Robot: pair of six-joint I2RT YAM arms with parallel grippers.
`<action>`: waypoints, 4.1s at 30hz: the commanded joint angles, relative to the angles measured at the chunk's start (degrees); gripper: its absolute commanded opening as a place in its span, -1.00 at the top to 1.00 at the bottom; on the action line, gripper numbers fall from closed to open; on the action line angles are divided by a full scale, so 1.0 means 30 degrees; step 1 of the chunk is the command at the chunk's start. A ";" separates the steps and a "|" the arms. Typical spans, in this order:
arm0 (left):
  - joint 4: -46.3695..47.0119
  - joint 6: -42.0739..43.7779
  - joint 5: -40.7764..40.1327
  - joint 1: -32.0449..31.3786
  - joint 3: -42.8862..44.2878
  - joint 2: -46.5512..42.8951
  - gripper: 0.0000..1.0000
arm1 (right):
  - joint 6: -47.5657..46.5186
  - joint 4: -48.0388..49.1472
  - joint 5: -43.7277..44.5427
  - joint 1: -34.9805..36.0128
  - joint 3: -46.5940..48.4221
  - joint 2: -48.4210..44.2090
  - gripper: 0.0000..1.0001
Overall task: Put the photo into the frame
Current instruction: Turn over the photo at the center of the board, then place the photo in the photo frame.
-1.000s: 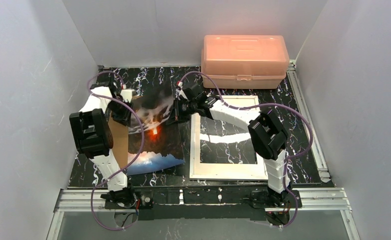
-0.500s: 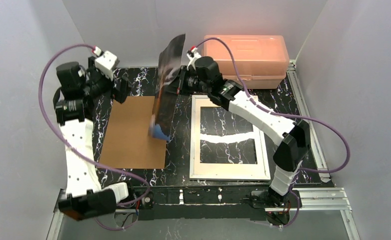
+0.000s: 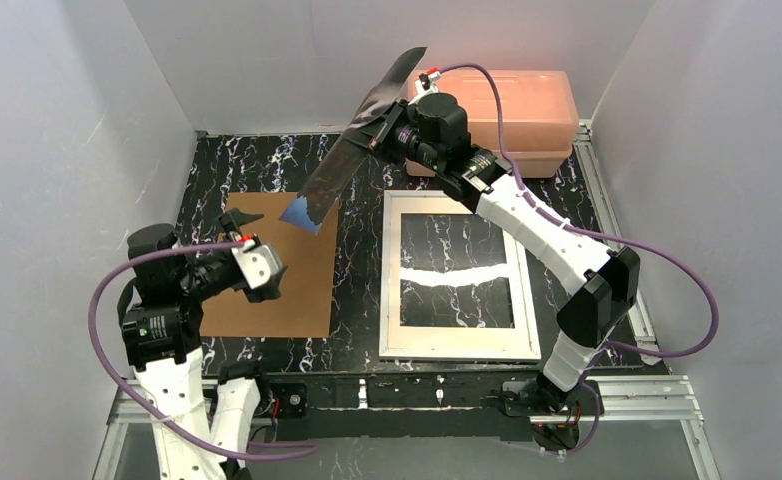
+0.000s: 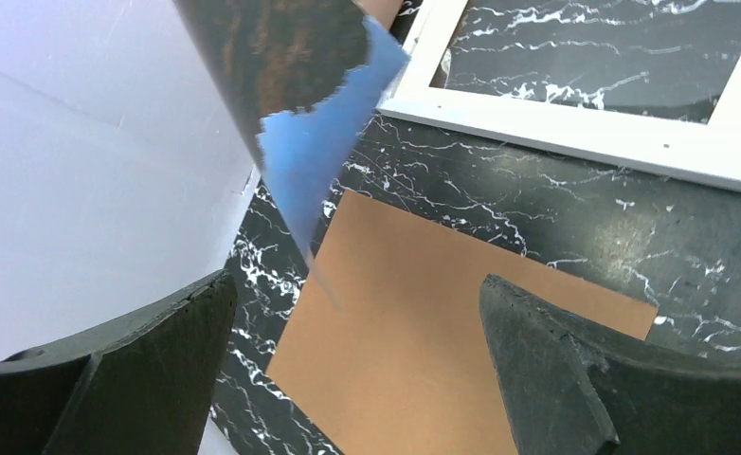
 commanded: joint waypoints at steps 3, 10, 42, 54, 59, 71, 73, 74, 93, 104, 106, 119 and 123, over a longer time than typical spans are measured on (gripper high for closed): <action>-0.1070 0.5772 0.1563 -0.0012 -0.1345 -0.0346 -0.97 | 0.2757 0.2206 -0.0636 0.0026 -0.0571 -0.1594 0.97; 0.6818 -0.0337 0.1100 -0.0089 -0.2411 -0.0008 -0.95 | 0.4370 0.2443 -0.1511 0.0049 -0.1678 -0.2287 0.97; 0.8713 -0.3944 0.0130 -0.0700 -0.3528 0.0581 1.00 | -1.7124 -0.8796 -1.3377 -0.2499 0.3404 -0.2026 -0.97; 0.6938 -0.2438 0.0541 -0.1037 -0.2369 0.1163 1.00 | -2.7198 -0.9499 -0.9853 0.0287 -0.1028 -0.5181 -0.97; 0.6906 -0.2774 0.0485 -0.1063 -0.2022 0.1420 1.00 | -2.8009 -0.7631 -0.8358 0.2342 -0.2994 -0.5817 -0.97; 0.6438 -0.2452 0.0246 -0.1067 -0.1453 0.1512 1.00 | -2.7128 -0.2664 -0.4907 0.3578 -0.7259 -0.7181 -0.50; 0.6441 -0.2374 0.0253 -0.1059 -0.1455 0.1554 1.00 | -2.7279 -0.2386 -0.3962 0.3579 -0.7661 -0.7071 -0.06; 0.6430 -0.2358 0.0259 -0.1059 -0.1444 0.1574 1.00 | -2.7366 -0.2298 -0.3560 0.3580 -0.7782 -0.7000 0.19; 1.6681 -1.2772 -0.7787 -0.0932 -0.1932 0.3386 -0.97 | -2.1431 -0.2568 -0.4059 0.3338 -0.3733 -0.7001 0.97; 1.4385 -1.7800 -1.1034 0.1324 0.0106 0.5718 -0.97 | -1.3701 -0.6198 -0.8240 -0.4353 -0.4043 -0.7184 0.97; 1.4324 -1.7146 -1.0489 0.1303 -0.0496 0.5617 -0.97 | -1.2911 -0.7128 -0.9047 -0.5980 -0.5308 -0.6933 0.97; 1.0523 -1.4230 -0.6473 0.1306 -0.1413 0.6340 -0.96 | -1.5773 -1.2152 -0.5182 -0.9638 -0.7348 -0.6428 0.97; 0.9958 -1.3631 -0.5902 0.1278 -0.1780 0.6402 -0.95 | -1.6971 -1.3525 -0.4054 -0.9639 -0.6911 -0.6055 0.97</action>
